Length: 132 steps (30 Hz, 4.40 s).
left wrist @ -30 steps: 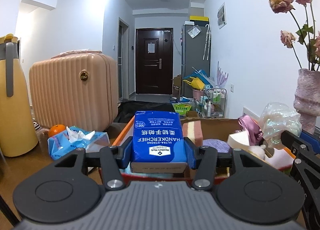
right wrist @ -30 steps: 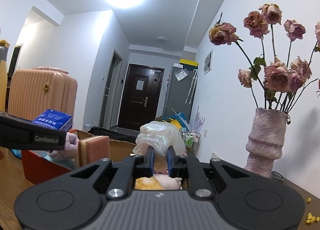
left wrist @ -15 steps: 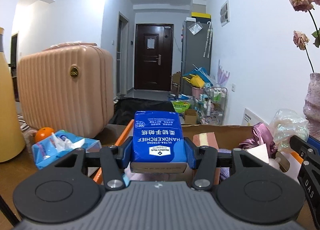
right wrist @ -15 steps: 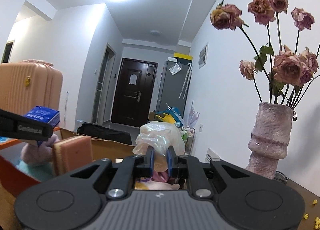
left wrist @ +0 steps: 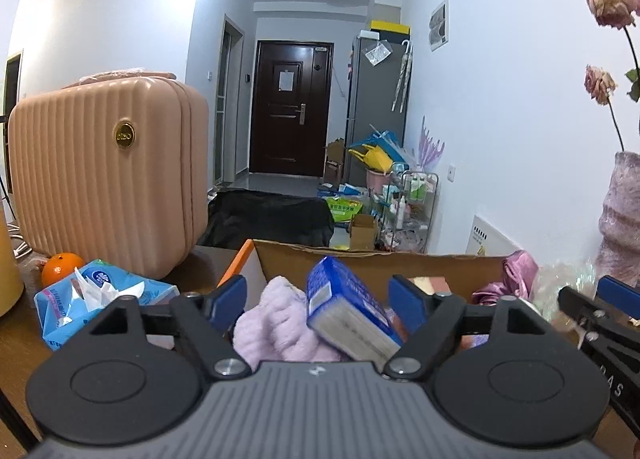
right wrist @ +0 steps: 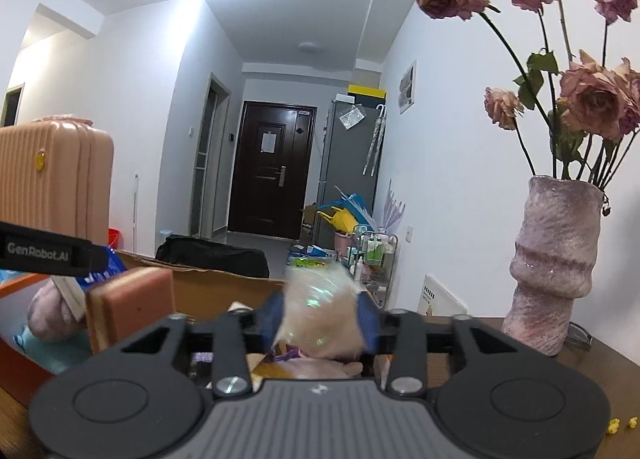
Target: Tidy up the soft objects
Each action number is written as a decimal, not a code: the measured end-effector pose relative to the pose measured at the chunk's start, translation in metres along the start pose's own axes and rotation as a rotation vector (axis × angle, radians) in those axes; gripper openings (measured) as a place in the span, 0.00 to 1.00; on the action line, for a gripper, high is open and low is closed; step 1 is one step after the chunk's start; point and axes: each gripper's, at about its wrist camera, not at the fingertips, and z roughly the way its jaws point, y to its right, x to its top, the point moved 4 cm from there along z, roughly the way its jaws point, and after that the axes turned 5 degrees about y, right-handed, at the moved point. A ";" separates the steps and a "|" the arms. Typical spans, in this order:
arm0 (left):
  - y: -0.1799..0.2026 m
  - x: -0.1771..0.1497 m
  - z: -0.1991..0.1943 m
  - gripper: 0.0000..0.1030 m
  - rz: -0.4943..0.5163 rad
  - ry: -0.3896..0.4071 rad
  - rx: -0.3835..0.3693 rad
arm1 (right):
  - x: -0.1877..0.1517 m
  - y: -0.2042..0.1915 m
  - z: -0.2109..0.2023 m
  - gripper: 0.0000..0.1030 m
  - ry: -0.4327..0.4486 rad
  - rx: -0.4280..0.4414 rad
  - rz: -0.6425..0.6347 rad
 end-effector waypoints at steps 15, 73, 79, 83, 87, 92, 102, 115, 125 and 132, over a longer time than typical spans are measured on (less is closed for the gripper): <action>0.006 0.007 -0.033 1.00 0.023 0.105 0.038 | 0.005 0.009 -0.017 1.00 0.055 -0.010 0.065; -0.010 -0.067 -0.389 1.00 0.094 0.160 -0.162 | 0.004 0.017 -0.378 1.00 0.007 0.091 0.110; -0.011 -0.068 -0.401 1.00 0.099 0.172 -0.163 | 0.003 0.015 -0.394 1.00 0.012 0.098 0.101; -0.009 -0.069 -0.406 1.00 0.104 0.179 -0.165 | 0.002 0.013 -0.400 1.00 0.013 0.103 0.097; -0.009 -0.068 -0.408 1.00 0.105 0.181 -0.165 | 0.003 0.013 -0.404 1.00 0.020 0.103 0.097; -0.009 -0.068 -0.410 1.00 0.106 0.184 -0.165 | 0.004 0.012 -0.407 1.00 0.026 0.103 0.098; -0.010 -0.067 -0.412 1.00 0.107 0.186 -0.166 | 0.005 0.012 -0.409 1.00 0.030 0.105 0.097; -0.010 -0.067 -0.412 1.00 0.108 0.187 -0.166 | 0.006 0.011 -0.409 1.00 0.030 0.105 0.097; -0.010 -0.068 -0.413 1.00 0.108 0.188 -0.167 | 0.005 0.011 -0.409 1.00 0.031 0.105 0.096; -0.010 -0.068 -0.413 1.00 0.108 0.188 -0.166 | 0.005 0.011 -0.409 1.00 0.030 0.104 0.096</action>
